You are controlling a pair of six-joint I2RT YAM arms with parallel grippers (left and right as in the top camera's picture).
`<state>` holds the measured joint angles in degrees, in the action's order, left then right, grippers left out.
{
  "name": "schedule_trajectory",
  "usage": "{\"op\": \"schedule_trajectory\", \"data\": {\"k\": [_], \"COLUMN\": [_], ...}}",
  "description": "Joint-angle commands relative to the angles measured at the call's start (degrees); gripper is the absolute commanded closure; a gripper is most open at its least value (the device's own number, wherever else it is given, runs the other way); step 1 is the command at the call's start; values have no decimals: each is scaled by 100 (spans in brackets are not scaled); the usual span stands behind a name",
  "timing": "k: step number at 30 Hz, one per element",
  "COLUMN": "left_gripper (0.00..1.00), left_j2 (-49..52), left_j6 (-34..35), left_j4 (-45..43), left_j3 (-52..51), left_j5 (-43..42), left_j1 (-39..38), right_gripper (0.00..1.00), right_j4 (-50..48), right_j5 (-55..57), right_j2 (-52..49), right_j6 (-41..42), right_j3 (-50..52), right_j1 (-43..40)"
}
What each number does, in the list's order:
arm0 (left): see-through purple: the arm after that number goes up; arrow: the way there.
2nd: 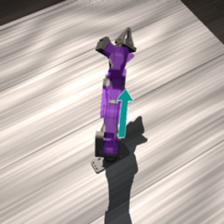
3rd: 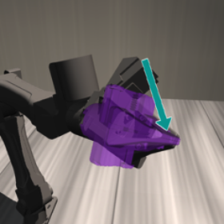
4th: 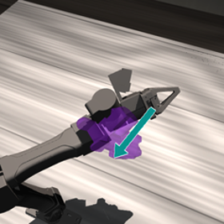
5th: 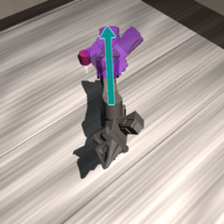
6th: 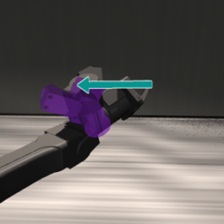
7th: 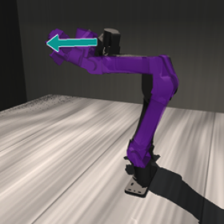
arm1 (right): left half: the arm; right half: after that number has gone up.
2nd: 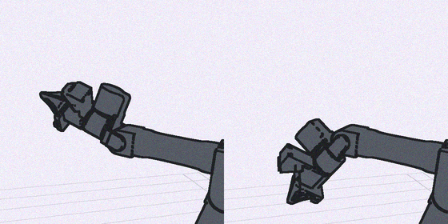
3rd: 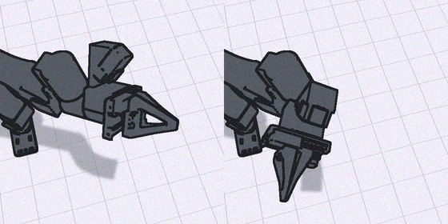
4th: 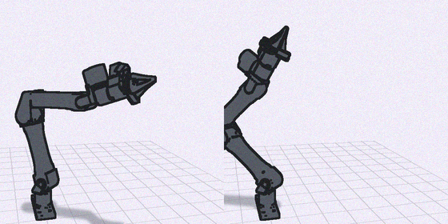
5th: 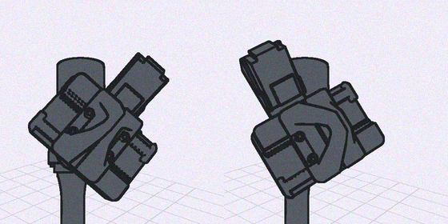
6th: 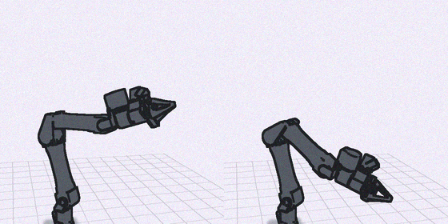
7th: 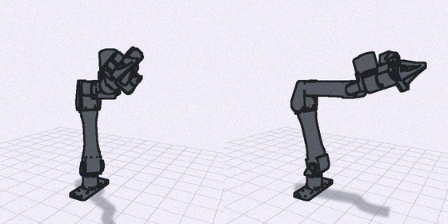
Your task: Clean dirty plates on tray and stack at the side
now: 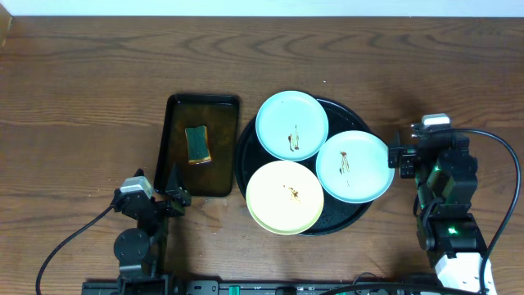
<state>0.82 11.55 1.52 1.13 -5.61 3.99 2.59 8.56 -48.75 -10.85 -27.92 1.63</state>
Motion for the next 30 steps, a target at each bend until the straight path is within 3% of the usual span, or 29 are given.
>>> {"op": "schedule_trajectory", "data": {"k": [1, 6, 11, 18, 23, 30], "left_gripper": [19, 19, 18, 19, 19, 19], "left_j2": [-15, -15, -15, -15, -15, 588], "left_j6": [-101, -101, -101, -103, 90, 103], "left_j4": [208, 208, 208, 208, -63, 586], "left_j3": [-79, -79, -79, -79, -33, 785], "left_j5": [-105, -105, -105, -101, -107, -103], "left_j1": [17, 17, 17, 17, 17, 17], "right_gripper": [1, 1, 1, 1, 1, 1], "right_j4": [20, 20, 24, 74, 1086, 2538], "right_j5": [245, 238, 133, -232, -313, -457], "right_j2": [13, 13, 13, 9, -46, -413], "right_j6": [-35, 24, 898, 1231, 1231, 1231], "right_j3": [-79, -81, -92, -146, -706, -1849], "right_j1": [59, 61, 59, 61, 61, 61]}}
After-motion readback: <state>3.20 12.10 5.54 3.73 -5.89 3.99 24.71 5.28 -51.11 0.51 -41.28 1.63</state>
